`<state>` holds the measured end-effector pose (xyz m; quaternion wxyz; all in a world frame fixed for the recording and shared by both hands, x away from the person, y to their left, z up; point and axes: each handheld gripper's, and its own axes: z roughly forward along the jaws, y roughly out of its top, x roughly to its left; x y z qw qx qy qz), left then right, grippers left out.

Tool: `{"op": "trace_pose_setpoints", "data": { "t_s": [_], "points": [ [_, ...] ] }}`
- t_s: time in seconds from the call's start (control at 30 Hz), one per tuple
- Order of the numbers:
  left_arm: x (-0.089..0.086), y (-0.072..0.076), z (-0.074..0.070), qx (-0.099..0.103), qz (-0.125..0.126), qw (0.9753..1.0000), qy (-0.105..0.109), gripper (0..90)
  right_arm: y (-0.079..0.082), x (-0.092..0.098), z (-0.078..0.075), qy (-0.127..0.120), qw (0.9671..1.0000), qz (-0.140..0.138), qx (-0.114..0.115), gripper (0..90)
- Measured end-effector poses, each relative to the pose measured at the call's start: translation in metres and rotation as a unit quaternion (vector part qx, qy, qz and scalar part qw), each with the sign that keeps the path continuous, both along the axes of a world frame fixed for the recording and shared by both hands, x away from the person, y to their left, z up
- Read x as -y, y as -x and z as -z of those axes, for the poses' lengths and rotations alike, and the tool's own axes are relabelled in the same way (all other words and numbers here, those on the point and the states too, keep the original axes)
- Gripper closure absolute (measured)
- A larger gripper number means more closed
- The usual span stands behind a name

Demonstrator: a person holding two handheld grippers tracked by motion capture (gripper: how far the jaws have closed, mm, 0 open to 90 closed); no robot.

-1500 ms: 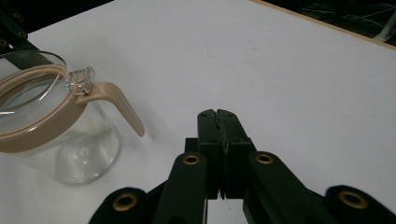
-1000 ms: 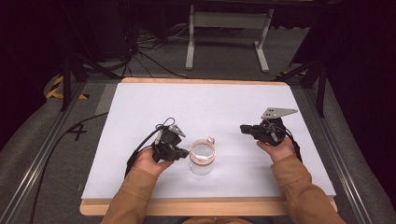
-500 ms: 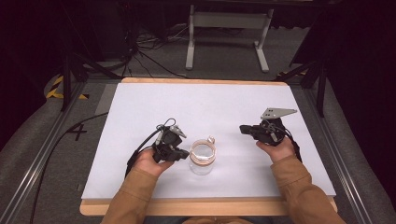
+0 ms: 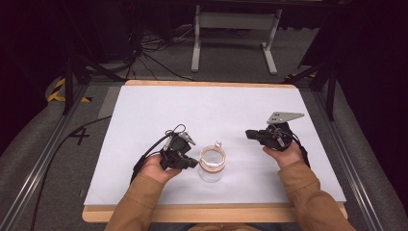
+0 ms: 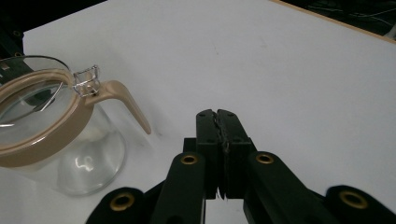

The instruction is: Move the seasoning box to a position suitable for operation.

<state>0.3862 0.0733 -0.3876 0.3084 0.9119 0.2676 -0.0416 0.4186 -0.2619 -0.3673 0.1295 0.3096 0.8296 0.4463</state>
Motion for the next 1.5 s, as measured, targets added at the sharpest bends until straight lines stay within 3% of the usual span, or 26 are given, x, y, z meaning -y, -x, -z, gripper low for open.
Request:
{"op": "trace_pose_setpoints", "data": {
  "t_s": [0.67, 0.87, 0.93, 1.17, 1.23, 1.5],
  "points": [
    [0.029, 0.008, 0.006, -0.014, 0.043, 0.999, -0.001, 89.5, 0.002, -0.005, 0.001, 0.008, 0.9999, -0.007, 0.005, 89.0],
    [0.022, 0.005, 0.003, -0.021, 0.044, 0.9987, 0.013, 88.9, 0.003, -0.004, 0.0, 0.006, 0.9999, -0.006, 0.006, 89.0],
    [0.02, 0.005, 0.002, -0.017, 0.039, 0.9991, 0.008, 88.7, 0.003, -0.003, -0.001, 0.007, 1.0, -0.004, 0.005, 89.1],
    [0.005, 0.001, -0.017, 0.007, 0.02, 0.9991, 0.037, 85.9, 0.006, 0.0, -0.001, 0.008, 0.9999, -0.003, 0.007, 89.0],
    [0.002, 0.0, -0.026, 0.019, 0.013, 0.9979, 0.061, 85.8, 0.009, 0.003, 0.0, 0.01, 0.9999, 0.001, 0.006, 89.1],
    [0.007, -0.004, -0.041, 0.056, 0.004, 0.9939, 0.095, 85.1, 0.021, 0.014, -0.001, 0.012, 0.9998, 0.011, 0.008, 89.0]
  ]
}}
